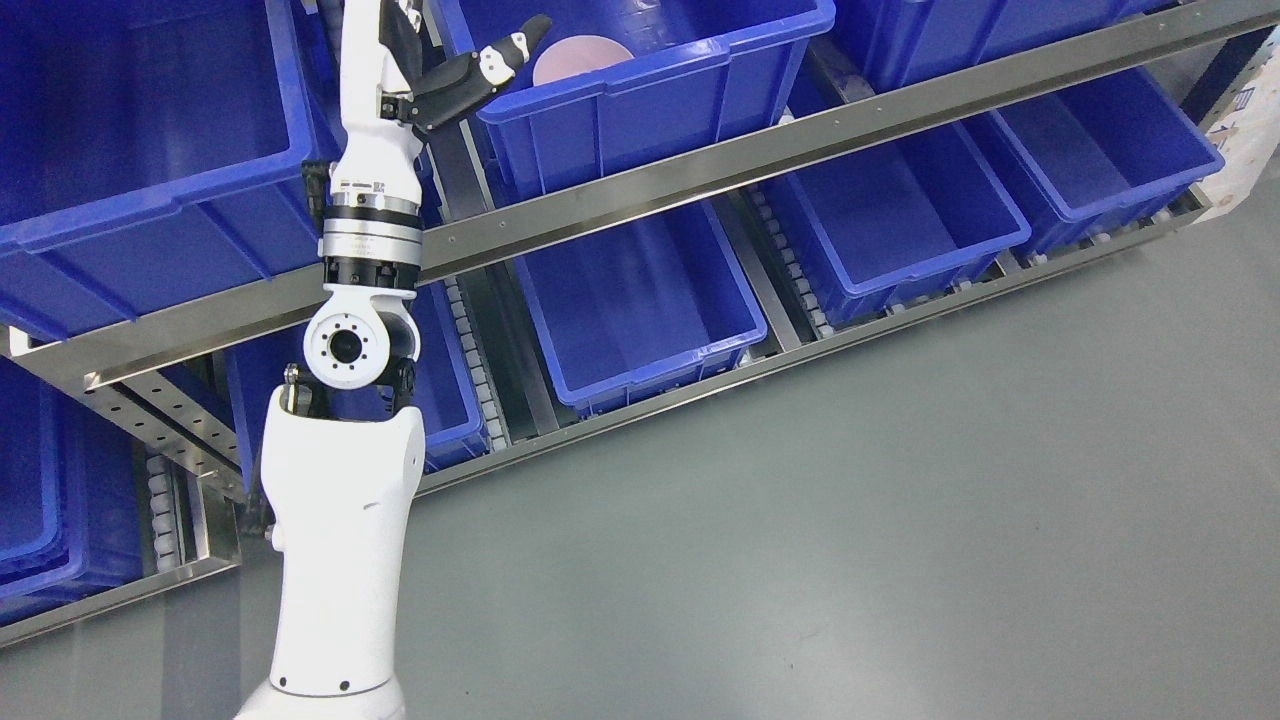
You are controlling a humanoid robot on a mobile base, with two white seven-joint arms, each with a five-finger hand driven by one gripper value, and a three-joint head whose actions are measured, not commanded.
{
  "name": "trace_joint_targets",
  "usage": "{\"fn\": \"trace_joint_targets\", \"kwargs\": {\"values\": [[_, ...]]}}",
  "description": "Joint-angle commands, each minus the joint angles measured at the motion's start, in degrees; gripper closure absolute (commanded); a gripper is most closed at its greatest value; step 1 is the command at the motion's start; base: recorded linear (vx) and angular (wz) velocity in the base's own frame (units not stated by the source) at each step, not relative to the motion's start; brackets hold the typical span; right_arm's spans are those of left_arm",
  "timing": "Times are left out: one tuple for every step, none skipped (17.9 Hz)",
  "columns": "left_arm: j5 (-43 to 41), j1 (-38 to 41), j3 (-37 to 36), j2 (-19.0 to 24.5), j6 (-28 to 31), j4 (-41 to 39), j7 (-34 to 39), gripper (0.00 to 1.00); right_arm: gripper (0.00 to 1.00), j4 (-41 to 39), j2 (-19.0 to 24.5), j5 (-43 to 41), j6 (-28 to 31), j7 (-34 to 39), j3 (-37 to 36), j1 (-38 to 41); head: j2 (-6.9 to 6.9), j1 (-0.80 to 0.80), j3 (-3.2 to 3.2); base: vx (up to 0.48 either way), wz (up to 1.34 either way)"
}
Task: Stack pink IKEA bowls on left shelf middle
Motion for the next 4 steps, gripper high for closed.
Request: {"fn": "trace_joint_targets", "kwargs": {"values": [[-0.39, 3.52, 1.39, 0.61, -0.16, -4.66, 0.00, 0.00, 0.00, -1.00, -1.00, -0.09, 0.00, -0.04, -0.26, -0.01, 0.00, 0.00, 0.00, -0.179, -0.08], [-0.39, 3.52, 1.39, 0.61, -0.16, -4.66, 0.00, 0.00, 0.00, -1.00, -1.00, -0.09, 0.00, -0.04, -0.26, -0.01, 0.00, 0.00, 0.00, -0.182, -0.03], [-0.39, 3.52, 1.74, 0.61, -0.16, -4.75, 0.00, 0.00, 0.00, -1.00, -1.00, -0.09, 0.00, -0.04, -0.26, -0.01, 0.00, 0.00, 0.00, -0.182, -0.03], [-0.39, 3.52, 1.92, 0.61, -0.16, -4.75, -0.08, 0.00, 0.00, -1.00, -1.00, -0.09, 0.00, -0.04, -0.26, -0.01, 0.00, 0.00, 0.00, -0.126, 0.00]]}}
